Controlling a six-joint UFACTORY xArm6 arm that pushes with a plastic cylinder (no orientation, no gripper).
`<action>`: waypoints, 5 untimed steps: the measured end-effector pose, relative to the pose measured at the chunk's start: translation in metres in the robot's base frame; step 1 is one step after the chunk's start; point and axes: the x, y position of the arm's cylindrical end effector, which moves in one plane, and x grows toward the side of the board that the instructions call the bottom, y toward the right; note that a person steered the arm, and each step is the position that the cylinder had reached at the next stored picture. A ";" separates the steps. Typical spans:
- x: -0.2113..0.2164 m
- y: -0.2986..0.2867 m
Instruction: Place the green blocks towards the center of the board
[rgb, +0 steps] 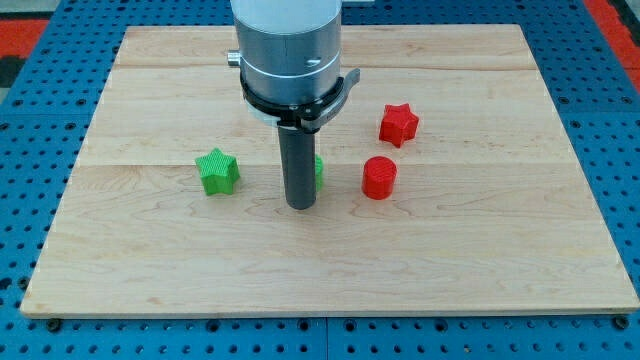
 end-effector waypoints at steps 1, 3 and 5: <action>-0.017 -0.005; -0.016 -0.019; -0.004 -0.005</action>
